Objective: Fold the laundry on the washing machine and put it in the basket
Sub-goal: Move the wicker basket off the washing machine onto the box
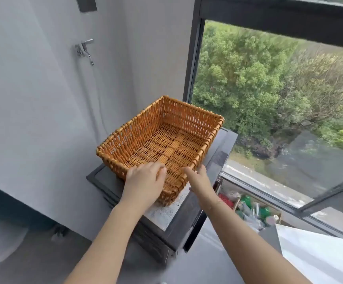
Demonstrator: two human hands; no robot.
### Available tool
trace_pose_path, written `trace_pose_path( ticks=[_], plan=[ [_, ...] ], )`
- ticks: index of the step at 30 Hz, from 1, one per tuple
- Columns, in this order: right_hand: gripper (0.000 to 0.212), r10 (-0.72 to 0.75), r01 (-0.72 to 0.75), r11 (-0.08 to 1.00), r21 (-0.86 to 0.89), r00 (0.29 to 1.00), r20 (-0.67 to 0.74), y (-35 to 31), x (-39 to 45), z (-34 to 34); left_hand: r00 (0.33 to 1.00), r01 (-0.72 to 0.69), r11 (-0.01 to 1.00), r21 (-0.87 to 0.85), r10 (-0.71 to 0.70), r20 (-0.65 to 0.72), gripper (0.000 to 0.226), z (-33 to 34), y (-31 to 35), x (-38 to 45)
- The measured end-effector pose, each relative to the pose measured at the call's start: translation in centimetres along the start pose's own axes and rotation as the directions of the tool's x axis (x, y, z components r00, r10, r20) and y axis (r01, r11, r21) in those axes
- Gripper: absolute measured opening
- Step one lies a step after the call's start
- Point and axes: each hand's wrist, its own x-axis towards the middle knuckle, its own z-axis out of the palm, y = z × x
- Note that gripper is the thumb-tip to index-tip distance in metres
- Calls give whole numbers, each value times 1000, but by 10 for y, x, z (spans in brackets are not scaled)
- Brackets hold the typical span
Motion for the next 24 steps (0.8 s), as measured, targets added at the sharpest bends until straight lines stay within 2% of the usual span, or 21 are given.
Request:
trace_pose_path(
  ticks=[2, 5, 7, 9, 11, 14, 18, 21, 24],
  plan=[
    [46, 112, -117, 988, 105, 992, 59, 4, 10, 14, 999, 29, 999, 14, -29, 45, 36, 8, -12, 9],
    [31, 243, -257, 945, 200, 966, 92, 10, 22, 25, 998, -25, 995, 100, 20, 58, 45, 28, -31, 17],
    [20, 280, -288, 934, 210, 958, 69, 7, 29, 27, 992, -96, 991, 91, 103, -73, 52, 38, -39, 19],
    [17, 308, -309, 921, 238, 950, 39, 3, 31, 30, 962, -171, 982, 84, 185, -203, 50, 43, -43, 21],
    [20, 307, -302, 908, 290, 951, 29, 3, 29, 32, 939, -219, 971, 100, 237, -248, 47, 47, -48, 20],
    [30, 324, -289, 854, 432, 946, -9, 5, 28, 30, 929, -264, 959, 107, 283, -240, 46, 52, -44, 19],
    [69, 340, -262, 809, 526, 939, -55, 8, 26, 11, 916, -295, 953, 64, 302, -265, 43, 58, -21, 16],
    [61, 330, -226, 773, 593, 941, -72, 5, 16, -11, 891, -353, 934, 48, 351, -286, 41, 59, -2, 15],
    [61, 335, -196, 723, 662, 938, -88, 14, 10, -42, 853, -436, 897, 79, 439, -281, 40, 61, 26, 17]
  ],
)
